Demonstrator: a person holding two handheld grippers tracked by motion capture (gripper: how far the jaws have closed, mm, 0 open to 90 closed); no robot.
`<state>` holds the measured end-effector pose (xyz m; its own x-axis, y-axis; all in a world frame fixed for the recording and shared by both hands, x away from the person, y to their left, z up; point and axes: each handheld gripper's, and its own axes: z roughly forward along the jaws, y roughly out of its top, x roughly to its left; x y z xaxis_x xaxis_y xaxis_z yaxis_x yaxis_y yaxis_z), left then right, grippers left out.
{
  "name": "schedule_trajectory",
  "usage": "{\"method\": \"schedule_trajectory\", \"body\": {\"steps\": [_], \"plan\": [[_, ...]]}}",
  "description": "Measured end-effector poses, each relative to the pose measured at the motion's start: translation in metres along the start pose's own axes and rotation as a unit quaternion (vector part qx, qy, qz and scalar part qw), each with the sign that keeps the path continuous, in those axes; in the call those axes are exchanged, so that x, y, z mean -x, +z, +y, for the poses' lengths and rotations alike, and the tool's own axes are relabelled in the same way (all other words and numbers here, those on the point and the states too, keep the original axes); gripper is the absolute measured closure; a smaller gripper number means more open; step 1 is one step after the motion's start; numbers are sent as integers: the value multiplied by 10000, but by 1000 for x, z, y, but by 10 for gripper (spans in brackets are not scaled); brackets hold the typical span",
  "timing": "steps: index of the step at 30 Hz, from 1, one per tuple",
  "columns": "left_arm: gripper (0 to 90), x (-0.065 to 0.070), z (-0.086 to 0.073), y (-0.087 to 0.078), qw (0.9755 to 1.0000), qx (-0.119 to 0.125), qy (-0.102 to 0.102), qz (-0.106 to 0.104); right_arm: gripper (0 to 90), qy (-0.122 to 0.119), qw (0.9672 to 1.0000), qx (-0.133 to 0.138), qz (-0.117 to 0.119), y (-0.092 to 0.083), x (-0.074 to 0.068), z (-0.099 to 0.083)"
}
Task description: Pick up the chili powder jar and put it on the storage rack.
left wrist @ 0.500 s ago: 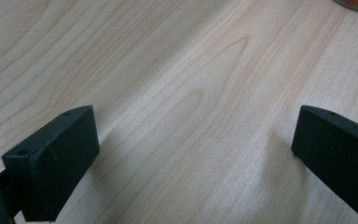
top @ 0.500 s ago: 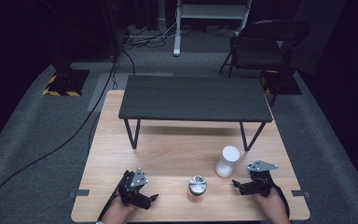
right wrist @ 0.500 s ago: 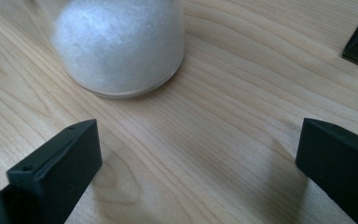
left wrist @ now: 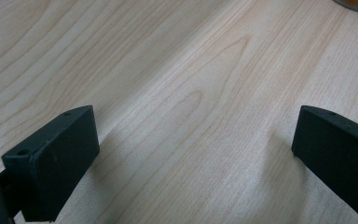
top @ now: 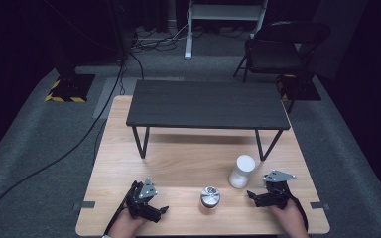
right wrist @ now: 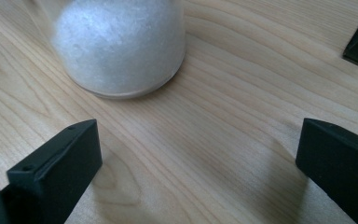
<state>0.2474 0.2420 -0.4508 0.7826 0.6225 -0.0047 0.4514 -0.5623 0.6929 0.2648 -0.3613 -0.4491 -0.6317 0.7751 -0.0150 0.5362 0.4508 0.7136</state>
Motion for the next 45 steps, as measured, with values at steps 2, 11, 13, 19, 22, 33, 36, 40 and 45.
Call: {"method": "schedule_trajectory", "body": {"steps": [2, 11, 13, 19, 22, 33, 36, 40, 45], "plan": [[3, 0, 0, 0, 10000, -5, -6, -1, 0, 1, 10000, -1, 0, 0, 0, 0], [3, 0, 1, 0, 10000, -4, 2, 3, 0, 0, 10000, 0, 1, 0, 0, 0], [3, 0, 0, 0, 10000, -1, 1, 2, 0, -1, 10000, 0, 0, 0, 0, 0], [3, 0, 0, 0, 10000, -1, 1, 1, 0, -8, 10000, 1, 6, 0, 0, 0], [3, 0, 0, 0, 10000, -2, 2, 1, 0, -8, 10000, 2, 7, 0, 0, 0], [3, 0, 0, 0, 10000, -2, 1, -1, 0, -11, 10000, 2, 7, 0, 0, 0], [12, 2, 0, 0, 9999, 18, -93, 70, 0, -10, 10000, 2, 8, 0, 0, 0], [31, -4, -6, -2, 9993, 188, -310, -53, 0, -11, 10000, 2, 9, 0, 0, 0], [39, -5, -14, -6, 9977, 560, -372, -124, 0, -11, 10000, 2, 9, 0, 0, 0]]}}
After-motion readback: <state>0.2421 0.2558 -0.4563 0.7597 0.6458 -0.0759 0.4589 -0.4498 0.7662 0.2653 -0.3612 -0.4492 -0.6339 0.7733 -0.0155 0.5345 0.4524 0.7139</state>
